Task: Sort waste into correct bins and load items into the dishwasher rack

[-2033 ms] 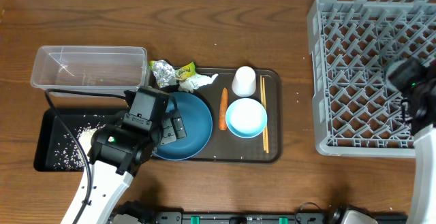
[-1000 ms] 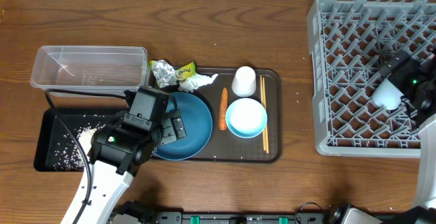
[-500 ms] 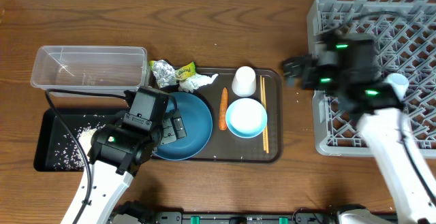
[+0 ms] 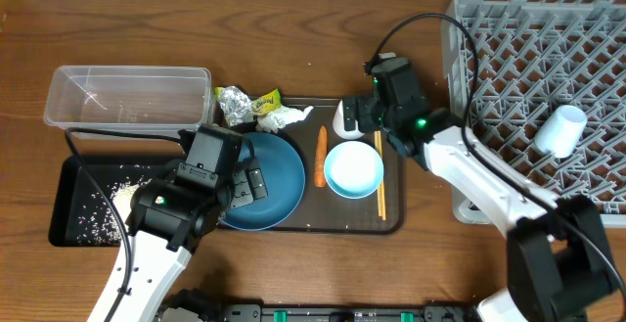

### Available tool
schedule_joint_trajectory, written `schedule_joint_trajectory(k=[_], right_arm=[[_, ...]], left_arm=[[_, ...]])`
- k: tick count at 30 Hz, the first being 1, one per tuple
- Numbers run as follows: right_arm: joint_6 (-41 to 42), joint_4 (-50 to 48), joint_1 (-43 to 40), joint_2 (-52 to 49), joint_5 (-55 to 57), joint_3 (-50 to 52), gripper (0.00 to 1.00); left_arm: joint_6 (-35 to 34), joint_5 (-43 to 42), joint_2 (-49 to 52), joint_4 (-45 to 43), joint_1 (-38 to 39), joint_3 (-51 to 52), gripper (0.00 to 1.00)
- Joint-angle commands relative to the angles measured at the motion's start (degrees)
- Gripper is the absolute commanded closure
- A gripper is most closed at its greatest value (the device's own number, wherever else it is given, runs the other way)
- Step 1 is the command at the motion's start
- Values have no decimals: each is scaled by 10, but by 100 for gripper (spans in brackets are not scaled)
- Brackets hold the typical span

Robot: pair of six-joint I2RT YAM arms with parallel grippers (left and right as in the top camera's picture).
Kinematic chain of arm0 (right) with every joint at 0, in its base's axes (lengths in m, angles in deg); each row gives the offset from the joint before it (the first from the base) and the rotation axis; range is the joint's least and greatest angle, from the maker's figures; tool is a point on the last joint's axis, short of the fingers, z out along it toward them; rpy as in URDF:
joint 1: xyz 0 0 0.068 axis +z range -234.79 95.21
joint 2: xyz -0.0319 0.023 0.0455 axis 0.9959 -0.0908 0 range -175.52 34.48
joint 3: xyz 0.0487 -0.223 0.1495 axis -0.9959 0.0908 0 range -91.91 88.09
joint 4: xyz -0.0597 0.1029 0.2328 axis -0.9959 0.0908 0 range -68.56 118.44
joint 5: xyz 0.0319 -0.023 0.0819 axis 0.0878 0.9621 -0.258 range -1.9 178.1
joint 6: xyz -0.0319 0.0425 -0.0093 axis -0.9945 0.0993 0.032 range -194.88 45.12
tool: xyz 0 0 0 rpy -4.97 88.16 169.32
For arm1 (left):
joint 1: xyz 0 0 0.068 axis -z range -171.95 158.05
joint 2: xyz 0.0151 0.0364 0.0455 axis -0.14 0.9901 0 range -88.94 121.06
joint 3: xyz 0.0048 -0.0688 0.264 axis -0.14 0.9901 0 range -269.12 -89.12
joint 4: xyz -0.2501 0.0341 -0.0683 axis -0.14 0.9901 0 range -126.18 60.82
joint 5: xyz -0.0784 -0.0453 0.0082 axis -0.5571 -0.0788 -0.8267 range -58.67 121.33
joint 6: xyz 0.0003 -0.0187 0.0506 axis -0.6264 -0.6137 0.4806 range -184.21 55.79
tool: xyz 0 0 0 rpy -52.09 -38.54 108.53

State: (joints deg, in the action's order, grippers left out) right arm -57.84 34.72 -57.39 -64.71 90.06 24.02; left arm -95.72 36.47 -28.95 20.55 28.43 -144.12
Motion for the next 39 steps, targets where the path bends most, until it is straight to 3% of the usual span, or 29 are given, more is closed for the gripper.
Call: schedule_joint_trajectory(k=[1, 7, 14, 24, 28, 34, 39], right_arm=[[-9, -21, 9, -30, -9, -11, 1], [-15, -63, 28, -66, -33, -11, 1], [-12, -59, 39, -72, 33, -11, 2], [-3, -47, 42, -74, 49, -11, 35], [16, -49, 45, -70, 49, -13, 37], [23, -20, 22, 2, 61, -37, 40], [17, 44, -44, 107, 91, -81, 39]], left_arm=[[1, 11, -1, 2, -2, -7, 2], [1, 11, -1, 2, -2, -7, 2], [1, 11, -1, 2, -2, -7, 2], [1, 11, -1, 2, -2, -7, 2], [1, 11, -1, 2, -2, -7, 2], [1, 11, -1, 2, -2, -7, 2], [1, 11, -1, 2, -2, -7, 2]])
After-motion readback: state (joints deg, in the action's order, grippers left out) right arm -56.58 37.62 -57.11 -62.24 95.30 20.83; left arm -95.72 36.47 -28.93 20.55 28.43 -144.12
